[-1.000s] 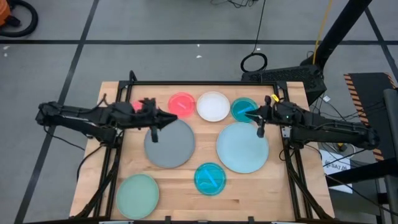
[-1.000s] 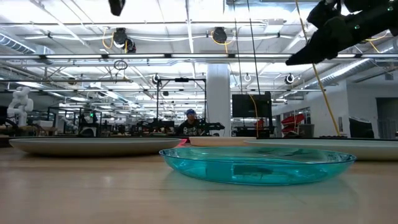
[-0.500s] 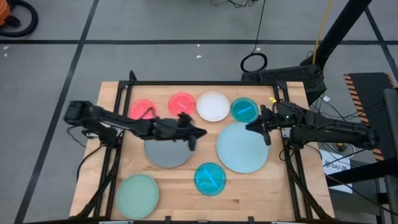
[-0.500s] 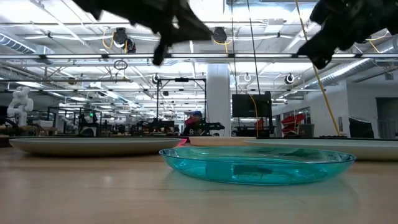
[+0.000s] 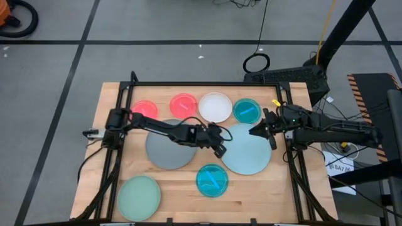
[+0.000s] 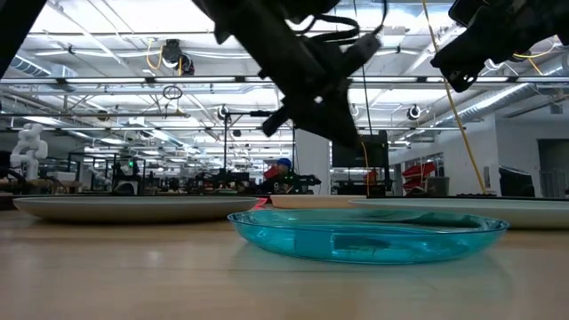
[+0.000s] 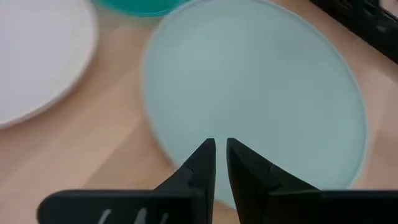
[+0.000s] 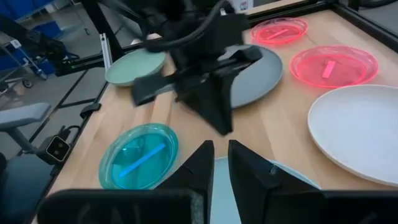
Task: Stack plastic plates
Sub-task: Stack the light blue plate on top of the gray plate
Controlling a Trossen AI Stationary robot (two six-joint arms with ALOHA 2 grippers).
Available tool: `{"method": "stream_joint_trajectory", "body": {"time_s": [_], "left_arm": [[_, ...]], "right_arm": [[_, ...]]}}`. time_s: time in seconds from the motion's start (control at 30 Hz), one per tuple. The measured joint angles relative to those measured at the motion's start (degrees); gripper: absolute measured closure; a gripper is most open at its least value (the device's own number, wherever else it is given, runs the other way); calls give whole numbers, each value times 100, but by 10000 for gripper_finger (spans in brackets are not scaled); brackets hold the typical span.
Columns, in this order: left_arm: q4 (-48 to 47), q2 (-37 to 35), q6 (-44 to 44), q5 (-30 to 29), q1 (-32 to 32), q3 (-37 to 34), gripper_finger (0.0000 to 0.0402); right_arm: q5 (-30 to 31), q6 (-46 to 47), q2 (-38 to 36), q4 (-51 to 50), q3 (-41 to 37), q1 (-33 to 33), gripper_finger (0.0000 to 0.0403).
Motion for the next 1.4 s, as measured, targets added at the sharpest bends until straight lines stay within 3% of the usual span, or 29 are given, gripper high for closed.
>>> {"method": "stream_joint_trajectory", "body": {"time_s": [0.37, 1.17, 1.4], "left_arm": [[-59, 211, 333, -41, 22, 244, 355], [-93, 211, -99, -33, -38, 244, 355], [-88, 220, -108, 3, -120, 244, 355]], "right_arm": [[-14, 44, -34, 20, 0, 229, 360], [-52, 130, -50, -126, -2, 230, 360], [-54, 366, -48, -465, -2, 556, 360]]}}
